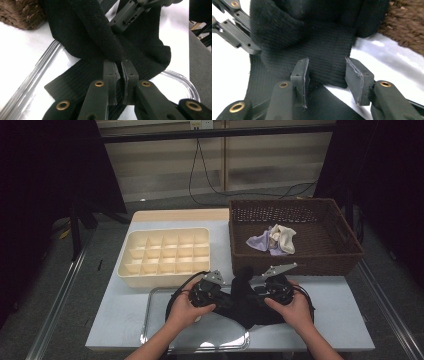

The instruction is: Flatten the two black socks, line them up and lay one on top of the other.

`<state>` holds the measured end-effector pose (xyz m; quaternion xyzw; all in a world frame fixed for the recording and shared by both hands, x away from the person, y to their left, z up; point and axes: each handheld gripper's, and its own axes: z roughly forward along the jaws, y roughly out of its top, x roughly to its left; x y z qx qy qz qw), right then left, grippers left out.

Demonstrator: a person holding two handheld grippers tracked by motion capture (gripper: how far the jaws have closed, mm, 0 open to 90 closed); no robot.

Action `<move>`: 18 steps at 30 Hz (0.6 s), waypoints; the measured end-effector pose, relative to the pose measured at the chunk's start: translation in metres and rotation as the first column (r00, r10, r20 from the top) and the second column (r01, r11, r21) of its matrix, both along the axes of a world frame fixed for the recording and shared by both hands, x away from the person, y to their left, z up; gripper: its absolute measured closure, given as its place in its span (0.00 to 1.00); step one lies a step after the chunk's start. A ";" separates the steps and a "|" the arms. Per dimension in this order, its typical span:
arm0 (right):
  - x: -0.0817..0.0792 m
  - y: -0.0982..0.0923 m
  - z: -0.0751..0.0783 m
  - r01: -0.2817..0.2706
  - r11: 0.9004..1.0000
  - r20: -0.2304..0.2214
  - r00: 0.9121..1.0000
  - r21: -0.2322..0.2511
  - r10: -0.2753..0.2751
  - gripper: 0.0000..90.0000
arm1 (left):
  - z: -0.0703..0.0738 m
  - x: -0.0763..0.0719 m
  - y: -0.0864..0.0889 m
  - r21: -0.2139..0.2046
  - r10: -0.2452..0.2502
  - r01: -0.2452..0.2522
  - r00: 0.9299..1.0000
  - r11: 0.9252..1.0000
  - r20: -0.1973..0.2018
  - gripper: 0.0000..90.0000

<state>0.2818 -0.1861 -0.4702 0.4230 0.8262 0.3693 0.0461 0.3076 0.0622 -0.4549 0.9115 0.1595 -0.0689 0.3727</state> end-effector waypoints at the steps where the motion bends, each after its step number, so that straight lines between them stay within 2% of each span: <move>1: 0.001 0.000 -0.001 -0.001 1.000 -0.004 1.000 -0.002 0.001 0.61 | -0.002 0.000 0.000 -0.018 0.007 -0.007 1.000 1.000 -0.005 0.93; 2: 0.002 0.001 -0.002 0.001 1.000 -0.004 1.000 -0.002 -0.001 0.63 | -0.002 0.000 0.001 -0.018 0.005 -0.005 1.000 1.000 -0.001 0.93; 3: 0.003 0.000 -0.002 -0.001 1.000 -0.002 1.000 -0.001 0.001 0.67 | 0.000 0.001 0.003 0.005 0.005 -0.005 1.000 1.000 0.005 0.93; 5: 0.004 -0.001 -0.002 0.000 1.000 0.000 1.000 -0.015 0.000 0.81 | -0.001 0.002 0.004 0.001 0.010 -0.010 1.000 1.000 -0.002 0.93; 6: 0.004 -0.002 -0.001 -0.002 1.000 -0.007 1.000 -0.023 0.002 0.87 | 0.000 0.002 0.005 0.015 0.012 -0.012 1.000 1.000 0.002 0.93; 9: 0.005 -0.003 -0.001 -0.007 1.000 -0.029 1.000 -0.013 0.006 0.99 | 0.000 0.001 0.006 -0.007 0.027 -0.027 1.000 1.000 0.000 0.93; 10: 0.005 -0.003 0.000 -0.007 1.000 -0.033 0.999 -0.010 0.007 1.00 | 0.002 0.002 0.007 0.017 0.017 -0.017 1.000 1.000 0.007 0.92; 12: 0.005 -0.001 0.000 -0.018 1.000 -0.028 0.999 -0.010 0.017 1.00 | 0.001 0.001 0.008 -0.002 0.037 -0.037 0.999 0.999 -0.001 0.91; 17: 0.004 0.001 0.004 -0.027 1.000 -0.027 0.999 0.001 0.027 1.00 | 0.002 0.003 0.016 0.014 0.044 -0.044 0.999 0.999 0.011 0.86; 18: 0.003 0.001 0.007 -0.034 0.999 -0.021 0.999 0.010 0.034 1.00 | 0.002 0.003 0.017 0.001 0.052 -0.053 0.998 0.999 0.016 0.75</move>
